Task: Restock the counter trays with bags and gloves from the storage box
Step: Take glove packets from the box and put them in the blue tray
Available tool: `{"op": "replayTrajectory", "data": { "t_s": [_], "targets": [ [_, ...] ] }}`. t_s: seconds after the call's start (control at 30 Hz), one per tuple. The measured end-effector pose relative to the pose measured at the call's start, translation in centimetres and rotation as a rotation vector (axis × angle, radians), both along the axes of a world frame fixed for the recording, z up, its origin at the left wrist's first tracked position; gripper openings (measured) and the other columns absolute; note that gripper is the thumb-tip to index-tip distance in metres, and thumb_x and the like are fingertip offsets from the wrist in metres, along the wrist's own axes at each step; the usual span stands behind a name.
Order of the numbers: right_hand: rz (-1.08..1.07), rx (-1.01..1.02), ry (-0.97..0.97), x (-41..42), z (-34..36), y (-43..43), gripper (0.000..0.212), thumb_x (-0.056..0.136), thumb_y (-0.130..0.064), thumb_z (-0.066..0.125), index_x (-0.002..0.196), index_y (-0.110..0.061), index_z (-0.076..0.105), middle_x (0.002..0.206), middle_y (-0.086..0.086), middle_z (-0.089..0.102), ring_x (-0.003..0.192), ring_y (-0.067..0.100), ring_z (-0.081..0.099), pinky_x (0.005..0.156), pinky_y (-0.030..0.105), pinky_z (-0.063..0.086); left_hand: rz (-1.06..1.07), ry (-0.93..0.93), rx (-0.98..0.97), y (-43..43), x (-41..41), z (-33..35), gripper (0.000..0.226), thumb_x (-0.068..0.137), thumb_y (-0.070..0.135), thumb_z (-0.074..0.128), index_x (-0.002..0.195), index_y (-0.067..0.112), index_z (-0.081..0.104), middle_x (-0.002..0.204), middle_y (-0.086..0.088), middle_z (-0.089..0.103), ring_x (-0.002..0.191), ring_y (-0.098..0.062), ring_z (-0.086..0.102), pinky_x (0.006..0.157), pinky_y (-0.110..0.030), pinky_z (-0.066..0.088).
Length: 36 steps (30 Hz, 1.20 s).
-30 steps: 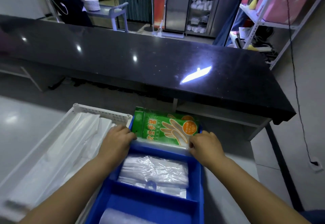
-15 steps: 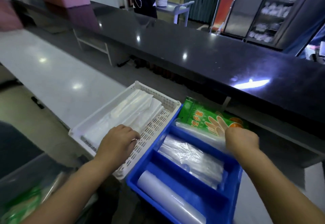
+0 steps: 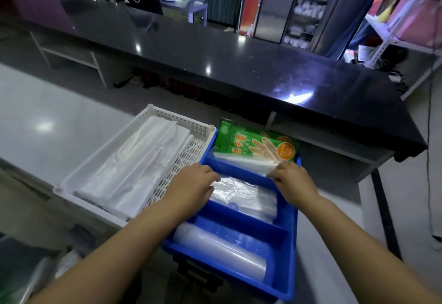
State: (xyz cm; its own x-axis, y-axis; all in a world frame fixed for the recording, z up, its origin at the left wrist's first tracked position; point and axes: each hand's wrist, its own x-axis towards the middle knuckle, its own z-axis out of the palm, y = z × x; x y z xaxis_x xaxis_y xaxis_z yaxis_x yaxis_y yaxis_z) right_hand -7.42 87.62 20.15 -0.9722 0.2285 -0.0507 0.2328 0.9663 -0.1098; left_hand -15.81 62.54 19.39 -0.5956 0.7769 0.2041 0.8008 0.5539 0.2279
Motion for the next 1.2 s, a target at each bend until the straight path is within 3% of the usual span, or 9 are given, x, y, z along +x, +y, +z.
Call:
{"op": "replayTrajectory", "data": {
  "t_s": [0.13,0.27,0.4,0.47,0.6,0.77,0.9,1.0,1.2],
  "targets": [
    [0.034,0.108,-0.154,-0.3,-0.1,1.2,0.037,0.094,-0.04,0.036,0.1,-0.026,0.069,0.109,0.0,0.063,0.104,0.021,0.047,0.083,0.036,0.033,-0.041,-0.036,-0.127,4.9,-0.5,-0.2,0.041,0.088,0.02,0.052,0.129,0.022,0.05,0.131,-0.002,0.053,0.119,-0.025,0.046,0.098,-0.037,0.037],
    [0.09,0.136,-0.187,-0.9,-0.2,2.2,0.044,0.093,-0.046,0.033,0.1,-0.021,0.069,0.108,0.003,0.064,0.104,0.022,0.047,0.085,0.038,0.031,-0.061,-0.031,-0.239,9.4,-1.4,-0.7,0.046,0.092,0.026,0.047,0.137,0.027,0.039,0.15,-0.003,0.031,0.136,-0.024,0.027,0.109,-0.04,0.023],
    [0.114,0.134,0.133,-0.9,-0.5,4.2,0.026,0.09,-0.034,0.05,0.091,-0.019,0.071,0.096,0.002,0.068,0.093,0.024,0.053,0.079,0.038,0.039,-0.073,-0.037,-0.264,12.2,-2.3,-2.3,0.041,0.093,0.036,0.043,0.134,0.031,0.043,0.156,0.0,0.02,0.143,-0.022,0.012,0.115,-0.041,0.012],
    [0.093,0.091,0.297,-1.3,-0.9,5.1,0.015,0.081,-0.026,0.064,0.093,-0.019,0.071,0.097,0.004,0.07,0.089,0.026,0.057,0.076,0.037,0.043,-0.099,-0.062,-0.258,13.0,-2.4,-2.8,0.036,0.094,0.037,0.04,0.129,0.03,0.047,0.155,0.002,0.023,0.142,-0.019,0.015,0.115,-0.04,0.011],
    [0.135,0.003,0.103,-2.7,-1.9,5.7,0.032,0.083,-0.031,0.061,0.114,-0.023,0.063,0.115,0.001,0.065,0.104,0.025,0.056,0.085,0.038,0.038,-0.137,-0.126,-0.268,13.7,-2.2,-3.1,0.038,0.095,0.037,0.04,0.132,0.029,0.045,0.151,0.003,0.032,0.137,-0.017,0.028,0.112,-0.036,0.017],
    [0.154,0.084,-0.004,-3.0,-2.2,5.9,0.019,0.087,-0.028,0.054,0.098,-0.022,0.068,0.094,0.006,0.07,0.086,0.03,0.058,0.065,0.031,0.039,-0.072,-0.179,-0.222,12.1,-3.2,-2.7,0.034,0.094,0.035,0.042,0.128,0.032,0.051,0.138,0.008,0.049,0.126,-0.013,0.041,0.107,-0.033,0.026],
    [0.197,0.169,-0.131,-3.0,-1.4,5.7,0.04,0.086,-0.012,0.05,0.125,-0.023,0.053,0.101,0.013,0.066,0.091,0.035,0.056,0.072,0.036,0.046,0.063,-0.011,-0.249,10.0,-4.5,-2.1,0.032,0.093,0.028,0.035,0.112,0.024,0.061,0.116,0.004,0.064,0.11,-0.018,0.053,0.1,-0.033,0.03],
    [0.2,0.237,-0.195,-2.8,-0.7,4.9,0.039,0.085,-0.007,0.046,0.121,-0.019,0.055,0.101,0.012,0.066,0.09,0.032,0.057,0.076,0.036,0.044,0.102,0.1,-0.312,8.5,-4.7,-1.4,0.029,0.092,0.025,0.042,0.111,0.019,0.063,0.119,-0.001,0.065,0.12,-0.022,0.048,0.105,-0.036,0.028],
    [0.063,0.273,0.02,-1.4,2.3,1.7,0.027,0.089,-0.017,0.049,0.113,-0.02,0.061,0.11,0.005,0.064,0.097,0.023,0.056,0.088,0.036,0.043,0.139,0.153,-0.172,2.9,-3.4,1.5,0.022,0.081,0.021,0.051,0.09,0.017,0.072,0.093,-0.003,0.072,0.097,-0.028,0.062,0.091,-0.04,0.044]
  ]
}}
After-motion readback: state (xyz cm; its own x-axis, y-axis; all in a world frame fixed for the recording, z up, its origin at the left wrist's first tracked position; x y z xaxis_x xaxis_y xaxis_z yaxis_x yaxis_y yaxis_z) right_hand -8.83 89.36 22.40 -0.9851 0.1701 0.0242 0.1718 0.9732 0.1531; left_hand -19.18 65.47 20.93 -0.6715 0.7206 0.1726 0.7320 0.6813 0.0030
